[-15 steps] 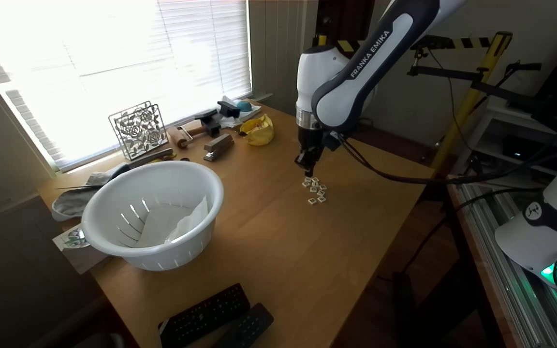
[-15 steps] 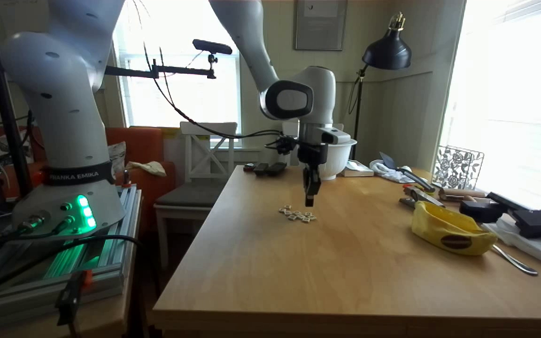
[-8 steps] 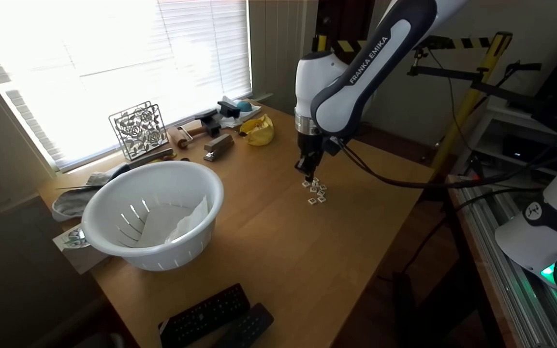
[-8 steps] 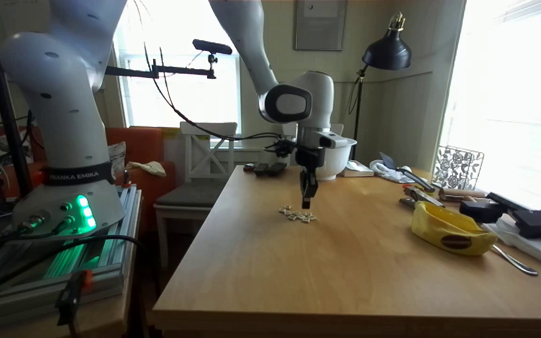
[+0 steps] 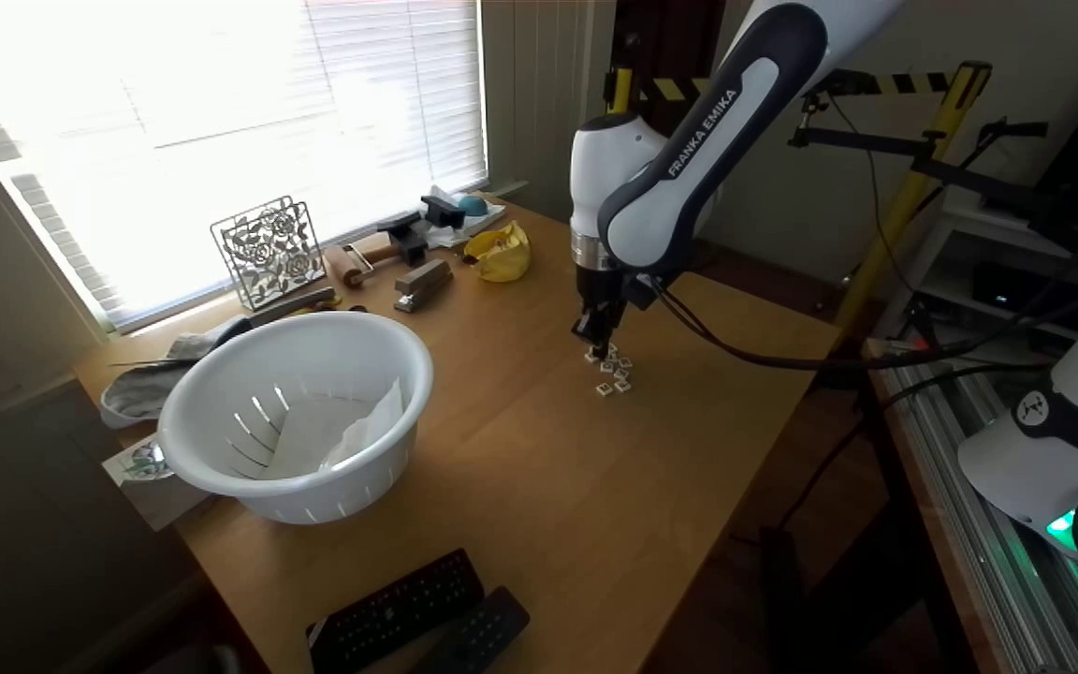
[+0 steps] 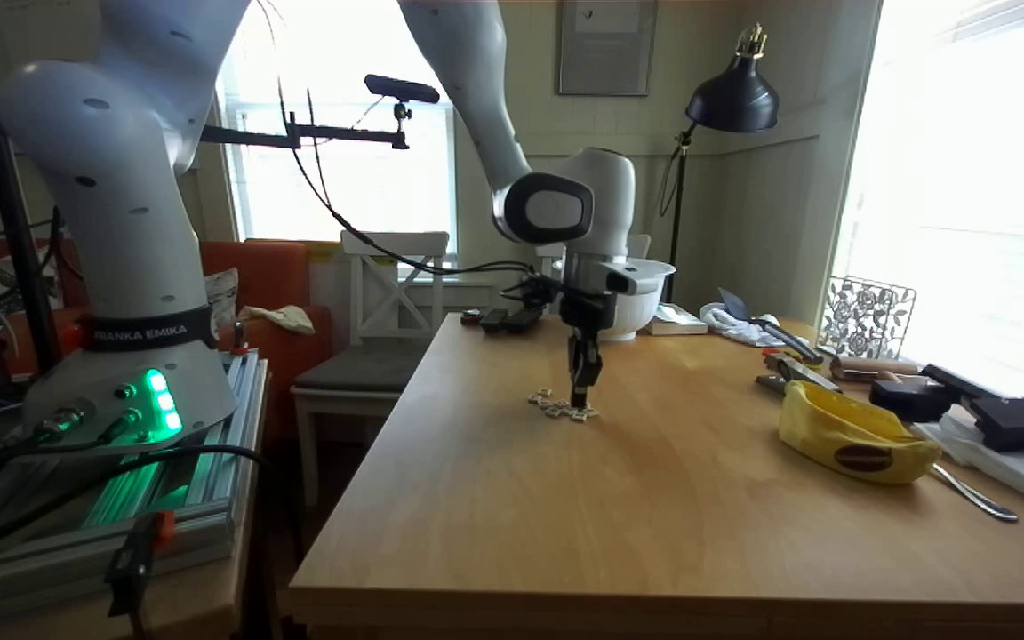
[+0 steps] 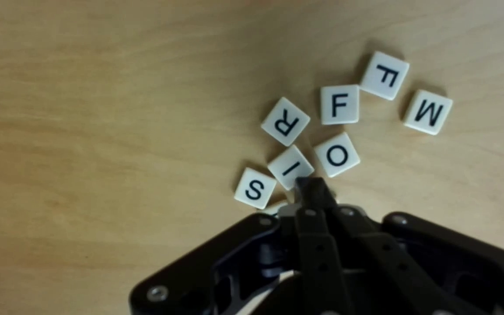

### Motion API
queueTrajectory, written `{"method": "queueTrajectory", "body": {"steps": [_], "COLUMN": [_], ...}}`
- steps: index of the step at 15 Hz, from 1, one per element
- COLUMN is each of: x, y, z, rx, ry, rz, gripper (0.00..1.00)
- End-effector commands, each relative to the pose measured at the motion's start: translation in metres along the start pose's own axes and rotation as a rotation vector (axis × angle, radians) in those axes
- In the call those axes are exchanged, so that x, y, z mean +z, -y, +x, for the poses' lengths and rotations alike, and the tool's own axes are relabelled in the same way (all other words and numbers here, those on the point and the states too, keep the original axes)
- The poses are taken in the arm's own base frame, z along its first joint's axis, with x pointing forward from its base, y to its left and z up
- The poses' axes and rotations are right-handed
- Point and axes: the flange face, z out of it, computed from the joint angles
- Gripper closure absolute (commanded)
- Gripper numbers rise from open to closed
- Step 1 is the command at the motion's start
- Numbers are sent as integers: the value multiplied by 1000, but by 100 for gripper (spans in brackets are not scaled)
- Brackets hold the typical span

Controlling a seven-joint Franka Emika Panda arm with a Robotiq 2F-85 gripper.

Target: Move some of the letter tiles to the left

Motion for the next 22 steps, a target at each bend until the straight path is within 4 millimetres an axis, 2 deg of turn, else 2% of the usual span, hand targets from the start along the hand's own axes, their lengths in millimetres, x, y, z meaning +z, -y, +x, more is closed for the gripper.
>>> {"method": "queueTrajectory", "body": {"steps": [1,7,22], "x": [8,15,28], "y": [2,15,23], "z": [9,15,23], "rx": [-2,51,490], "ry": [2,41,164], "rz": [22,74,156], "gripper": [100,100,100]}}
